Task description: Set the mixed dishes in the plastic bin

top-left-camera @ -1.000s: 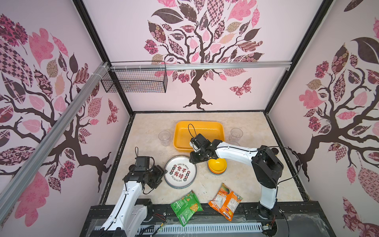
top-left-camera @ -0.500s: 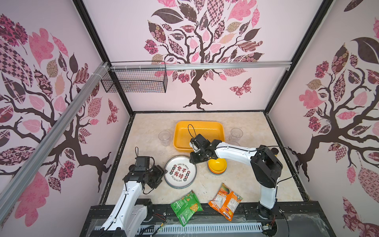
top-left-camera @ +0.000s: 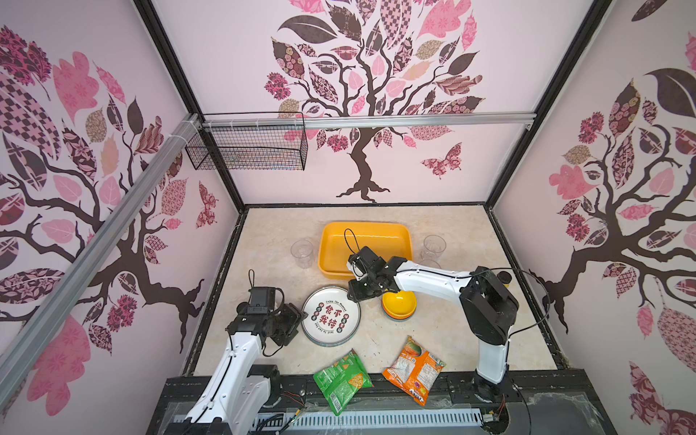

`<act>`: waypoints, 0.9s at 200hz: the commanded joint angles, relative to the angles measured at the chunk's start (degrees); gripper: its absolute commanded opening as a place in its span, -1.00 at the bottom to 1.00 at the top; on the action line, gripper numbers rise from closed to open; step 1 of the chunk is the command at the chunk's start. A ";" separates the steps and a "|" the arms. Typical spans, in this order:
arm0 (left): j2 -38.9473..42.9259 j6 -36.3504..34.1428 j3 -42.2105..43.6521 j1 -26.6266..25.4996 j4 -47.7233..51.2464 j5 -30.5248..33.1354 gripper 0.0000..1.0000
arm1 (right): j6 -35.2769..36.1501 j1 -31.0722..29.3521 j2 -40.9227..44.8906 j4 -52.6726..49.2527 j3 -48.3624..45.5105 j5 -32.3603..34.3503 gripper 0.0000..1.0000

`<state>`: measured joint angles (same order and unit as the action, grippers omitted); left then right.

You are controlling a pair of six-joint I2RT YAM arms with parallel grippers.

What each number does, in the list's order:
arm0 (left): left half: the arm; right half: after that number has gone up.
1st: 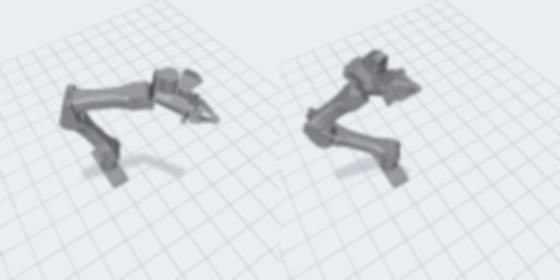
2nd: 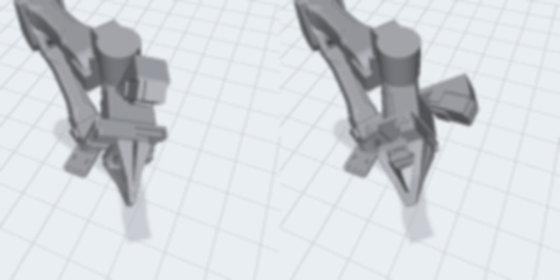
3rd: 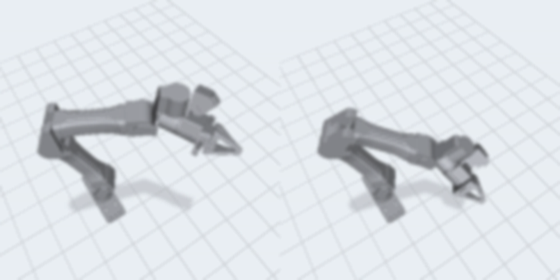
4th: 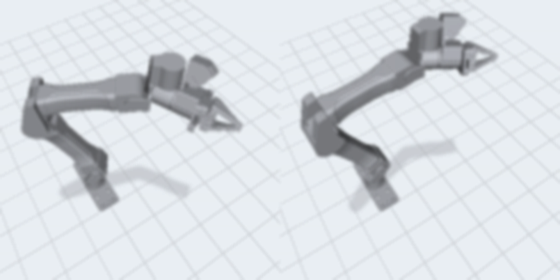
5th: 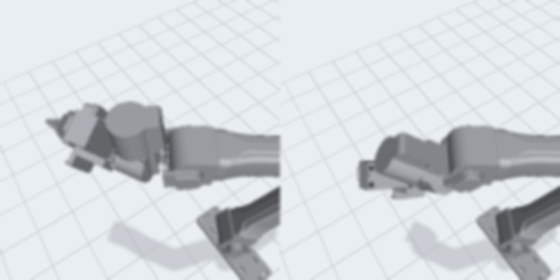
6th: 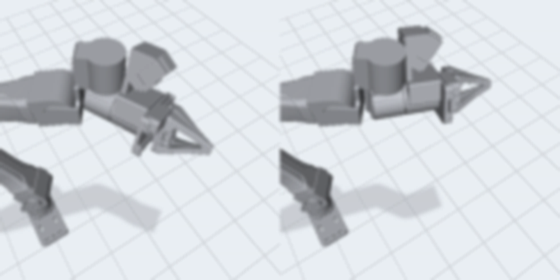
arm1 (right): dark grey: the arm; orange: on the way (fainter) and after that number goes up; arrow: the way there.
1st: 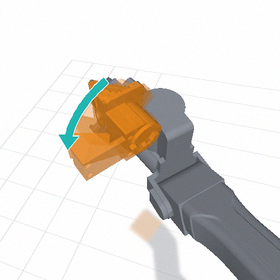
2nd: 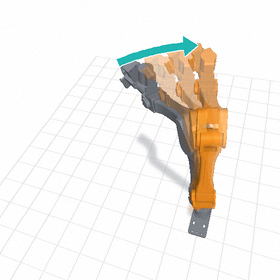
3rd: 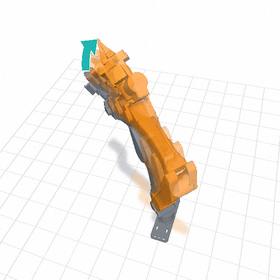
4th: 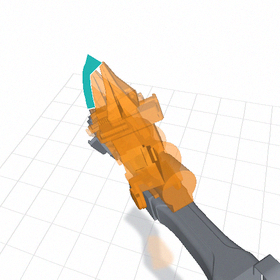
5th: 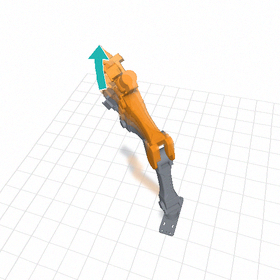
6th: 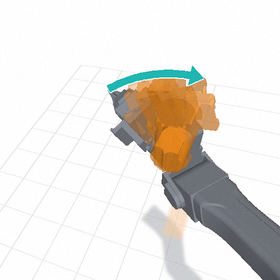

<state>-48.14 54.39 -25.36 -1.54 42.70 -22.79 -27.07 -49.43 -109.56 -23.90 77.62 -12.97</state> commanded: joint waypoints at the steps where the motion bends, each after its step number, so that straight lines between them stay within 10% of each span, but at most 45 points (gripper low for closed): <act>1: 0.44 -0.17 1.55 -0.17 -0.33 0.11 0.28 | 0.00 -0.42 -3.10 0.00 1.22 -0.47 -0.28; 180: 0.98 0.28 1.64 -0.37 -0.15 0.51 0.26 | 0.25 -1.20 -3.17 -0.79 1.46 1.41 -0.51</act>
<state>-47.72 54.48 -25.26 -1.65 42.70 -22.72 -26.98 -49.84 -110.96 -23.44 77.62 -11.53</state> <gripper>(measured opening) 0.632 0.251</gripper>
